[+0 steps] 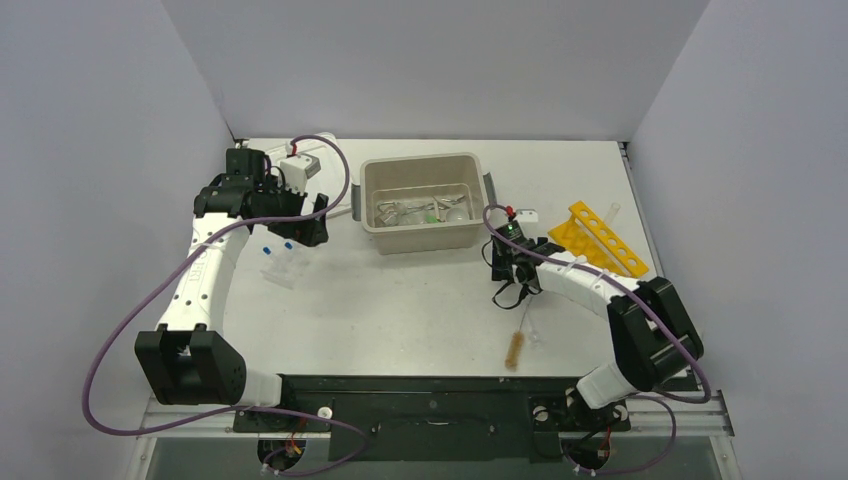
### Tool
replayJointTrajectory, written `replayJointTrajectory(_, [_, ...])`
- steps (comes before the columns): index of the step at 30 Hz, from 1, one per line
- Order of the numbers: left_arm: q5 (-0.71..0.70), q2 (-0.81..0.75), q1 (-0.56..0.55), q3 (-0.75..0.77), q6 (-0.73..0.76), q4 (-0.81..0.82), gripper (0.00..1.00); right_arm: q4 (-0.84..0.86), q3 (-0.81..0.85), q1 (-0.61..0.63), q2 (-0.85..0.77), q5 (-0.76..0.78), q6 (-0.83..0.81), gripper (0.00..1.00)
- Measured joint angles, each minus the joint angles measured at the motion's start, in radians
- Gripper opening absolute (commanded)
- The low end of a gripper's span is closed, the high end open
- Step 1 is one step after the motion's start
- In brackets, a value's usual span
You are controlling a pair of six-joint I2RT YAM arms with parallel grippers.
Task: Organize the chemistry lab equipment
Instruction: Pick up the chemistry item at the center of the board.
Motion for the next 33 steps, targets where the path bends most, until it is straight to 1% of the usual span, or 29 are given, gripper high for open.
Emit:
replayJointTrajectory(4, [0.000,0.000,0.000,0.000,0.000,0.000,0.97,0.046,-0.002,-0.009,0.062,-0.020,0.004,0.55])
replayJointTrajectory(8, [0.000,0.000,0.000,-0.001,0.000,0.000,0.97,0.068,-0.010,-0.013,0.085,-0.034,0.008,0.47])
replayJointTrajectory(10, [0.000,0.000,0.000,-0.001,0.000,0.000,0.97,0.080,-0.010,-0.013,0.093,-0.039,0.010,0.38])
replayJointTrajectory(11, [0.000,0.000,0.000,-0.001,0.000,0.000,0.97,0.083,-0.010,-0.013,0.098,-0.043,0.010,0.31])
replayJointTrajectory(12, [0.000,0.000,0.000,-0.001,0.000,0.000,0.97,0.087,-0.010,-0.013,0.103,-0.048,0.013,0.27])
replayJointTrajectory(13, [0.000,0.000,0.000,-0.001,0.000,0.000,0.97,0.091,-0.009,-0.013,0.109,-0.052,0.015,0.19])
replayJointTrajectory(14, [0.000,0.000,0.000,-0.001,0.000,0.000,0.97,0.096,-0.008,-0.013,0.114,-0.051,0.018,0.16])
replayJointTrajectory(16, [0.000,0.000,0.000,-0.001,0.001,0.000,0.97,0.108,-0.004,-0.013,0.115,-0.060,0.027,0.05])
replayJointTrajectory(18, [-0.001,0.000,0.000,-0.001,0.002,0.000,0.97,0.116,-0.003,-0.013,0.119,-0.064,0.031,0.00])
replayJointTrajectory(25, [-0.001,0.000,0.000,-0.001,0.004,0.000,0.96,0.116,-0.005,-0.013,0.105,-0.077,0.037,0.00])
replayJointTrajectory(30, [-0.001,0.000,0.000,-0.001,0.003,0.000,0.97,0.082,-0.004,-0.013,-0.018,-0.079,0.034,0.00])
replayJointTrajectory(33, [-0.001,0.000,0.000,-0.001,0.003,0.000,0.97,0.041,0.025,-0.013,-0.112,-0.079,0.028,0.00])
